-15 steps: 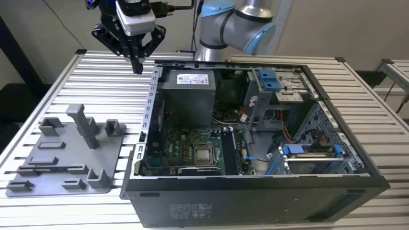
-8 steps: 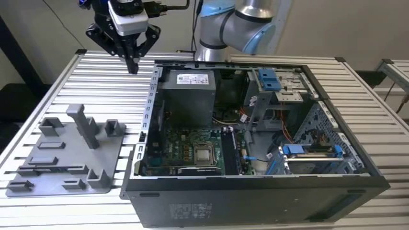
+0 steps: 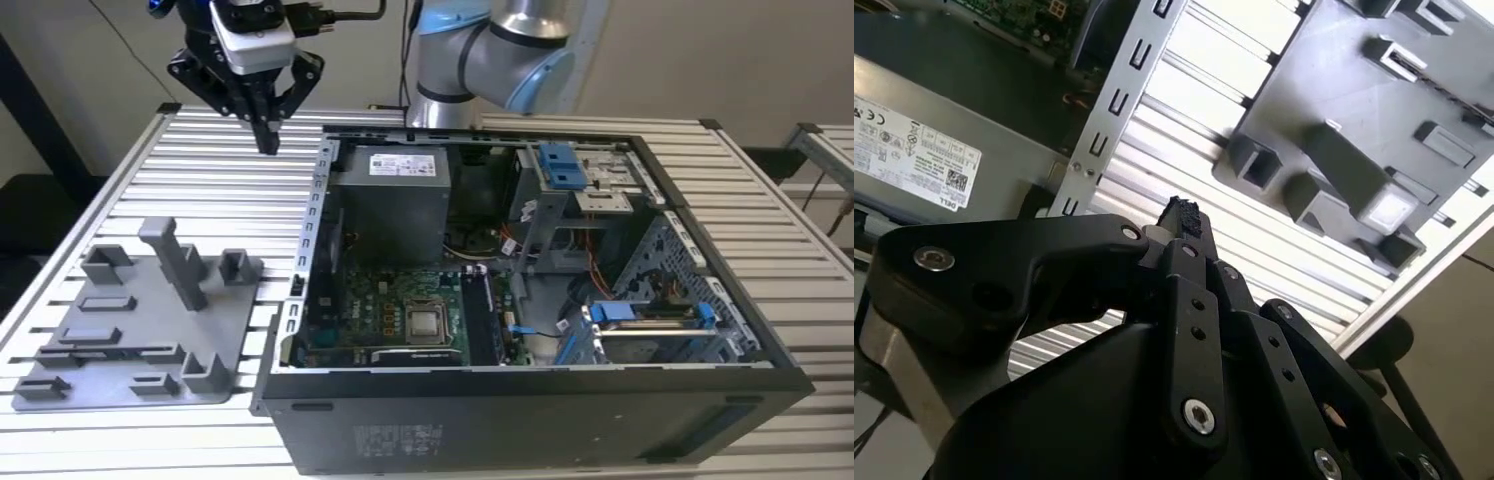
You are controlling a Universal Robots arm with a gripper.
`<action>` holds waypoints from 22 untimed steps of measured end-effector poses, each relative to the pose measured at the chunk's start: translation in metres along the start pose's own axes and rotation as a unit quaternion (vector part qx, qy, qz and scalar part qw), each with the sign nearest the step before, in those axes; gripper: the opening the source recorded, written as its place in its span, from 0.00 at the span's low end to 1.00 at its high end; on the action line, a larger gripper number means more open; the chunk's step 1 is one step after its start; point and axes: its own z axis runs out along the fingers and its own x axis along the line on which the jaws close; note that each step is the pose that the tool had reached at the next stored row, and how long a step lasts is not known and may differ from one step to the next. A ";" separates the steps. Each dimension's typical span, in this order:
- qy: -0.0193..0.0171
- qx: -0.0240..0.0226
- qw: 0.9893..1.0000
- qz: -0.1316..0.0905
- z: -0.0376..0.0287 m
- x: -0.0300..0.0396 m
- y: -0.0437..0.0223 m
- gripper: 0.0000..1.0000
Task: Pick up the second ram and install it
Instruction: 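Reach for the second ram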
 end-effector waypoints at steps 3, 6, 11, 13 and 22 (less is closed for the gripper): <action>0.000 0.000 1.000 0.000 0.0000 0.0034 -0.0002 0.11; 0.000 0.000 1.000 0.000 0.0000 0.0072 -0.0006 0.11; 0.000 0.000 1.000 0.000 0.0000 0.0144 -0.0013 0.11; 0.000 0.000 1.000 0.000 -0.0001 0.0176 -0.0015 0.11; 0.000 0.000 1.000 0.000 -0.0002 0.0309 -0.0026 0.11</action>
